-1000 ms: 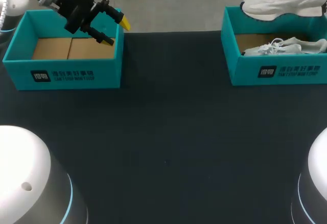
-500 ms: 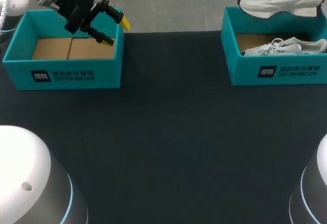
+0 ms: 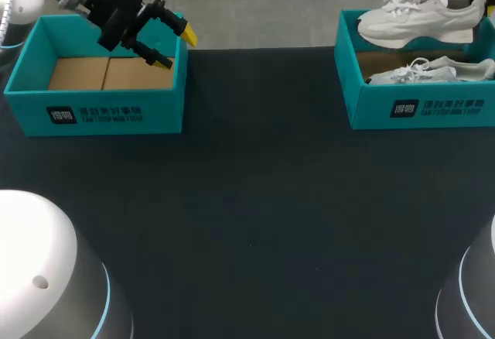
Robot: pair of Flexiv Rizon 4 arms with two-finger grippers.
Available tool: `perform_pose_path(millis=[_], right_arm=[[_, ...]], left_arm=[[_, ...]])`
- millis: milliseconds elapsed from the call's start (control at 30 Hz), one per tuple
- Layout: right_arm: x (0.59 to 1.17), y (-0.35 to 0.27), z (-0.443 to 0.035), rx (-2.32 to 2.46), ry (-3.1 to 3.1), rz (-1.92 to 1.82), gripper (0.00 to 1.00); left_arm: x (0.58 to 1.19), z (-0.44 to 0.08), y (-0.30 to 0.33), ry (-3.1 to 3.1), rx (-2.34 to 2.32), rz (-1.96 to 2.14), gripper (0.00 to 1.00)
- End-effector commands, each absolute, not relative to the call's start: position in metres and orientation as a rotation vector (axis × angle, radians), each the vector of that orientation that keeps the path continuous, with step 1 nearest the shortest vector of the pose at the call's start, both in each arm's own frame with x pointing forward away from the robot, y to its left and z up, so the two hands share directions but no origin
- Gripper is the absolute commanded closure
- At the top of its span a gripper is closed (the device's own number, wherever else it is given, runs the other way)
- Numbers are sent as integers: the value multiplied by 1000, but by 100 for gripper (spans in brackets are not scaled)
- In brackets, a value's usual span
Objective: Take the shoe out of the shoebox, open the shoe tongue, remove and reinsert the insole, then place the shoe into the shoebox
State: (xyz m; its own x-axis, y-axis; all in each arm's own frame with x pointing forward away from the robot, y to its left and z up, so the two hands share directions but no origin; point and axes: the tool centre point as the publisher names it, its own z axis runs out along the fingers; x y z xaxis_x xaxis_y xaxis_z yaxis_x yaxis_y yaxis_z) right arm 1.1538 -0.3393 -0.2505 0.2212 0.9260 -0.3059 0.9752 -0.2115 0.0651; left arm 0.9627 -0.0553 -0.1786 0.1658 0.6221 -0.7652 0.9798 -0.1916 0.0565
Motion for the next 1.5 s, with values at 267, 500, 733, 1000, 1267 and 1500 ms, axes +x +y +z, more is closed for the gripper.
perform_pose_path(millis=[267, 500, 733, 1000, 1267, 1500], right_arm=[[1161, -348, -279, 2251, 1755, -248, 100], [1172, -349, -293, 2244, 1748, -242, 100], [1182, -355, -312, 2260, 1733, -239, 100], [1189, -364, -336, 2286, 1693, -245, 100], [1187, -369, -353, 2301, 1669, -272, 100], [1184, -373, -361, 2332, 1644, -296, 100]], left_arm=[[962, -179, -55, 1513, 1889, -825, 0], [962, -179, -55, 1513, 1889, -825, 0], [962, -179, -55, 1513, 1889, -825, 0], [962, -179, -55, 1513, 1889, -825, 0], [962, -179, -55, 1513, 1889, -825, 0], [962, -179, -55, 1513, 1889, -825, 0]])
